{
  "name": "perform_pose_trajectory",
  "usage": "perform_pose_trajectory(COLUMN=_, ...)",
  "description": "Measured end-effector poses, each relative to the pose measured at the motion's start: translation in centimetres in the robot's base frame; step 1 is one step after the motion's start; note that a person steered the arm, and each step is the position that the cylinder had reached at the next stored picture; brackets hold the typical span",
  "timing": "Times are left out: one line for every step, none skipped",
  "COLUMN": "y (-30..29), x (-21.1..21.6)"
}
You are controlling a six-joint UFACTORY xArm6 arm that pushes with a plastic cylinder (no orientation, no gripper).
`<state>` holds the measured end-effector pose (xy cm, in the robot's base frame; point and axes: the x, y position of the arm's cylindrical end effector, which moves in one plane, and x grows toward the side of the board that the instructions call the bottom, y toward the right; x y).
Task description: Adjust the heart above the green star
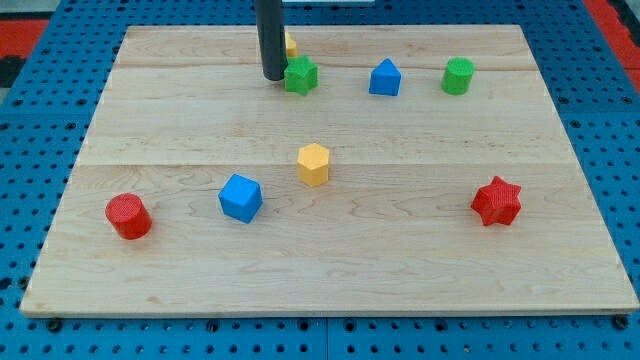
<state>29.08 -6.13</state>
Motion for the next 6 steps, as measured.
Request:
perform_pose_trajectory(y=0.0, x=-0.1)
perform_pose_trajectory(y=0.0, x=-0.8)
perform_pose_trajectory(y=-1.9, x=-2.8)
perform_pose_trajectory(y=-2.7, x=-3.2)
perform_pose_trajectory(y=-2.9, x=-4.5)
perform_pose_trajectory(y=-3.5, x=-7.6)
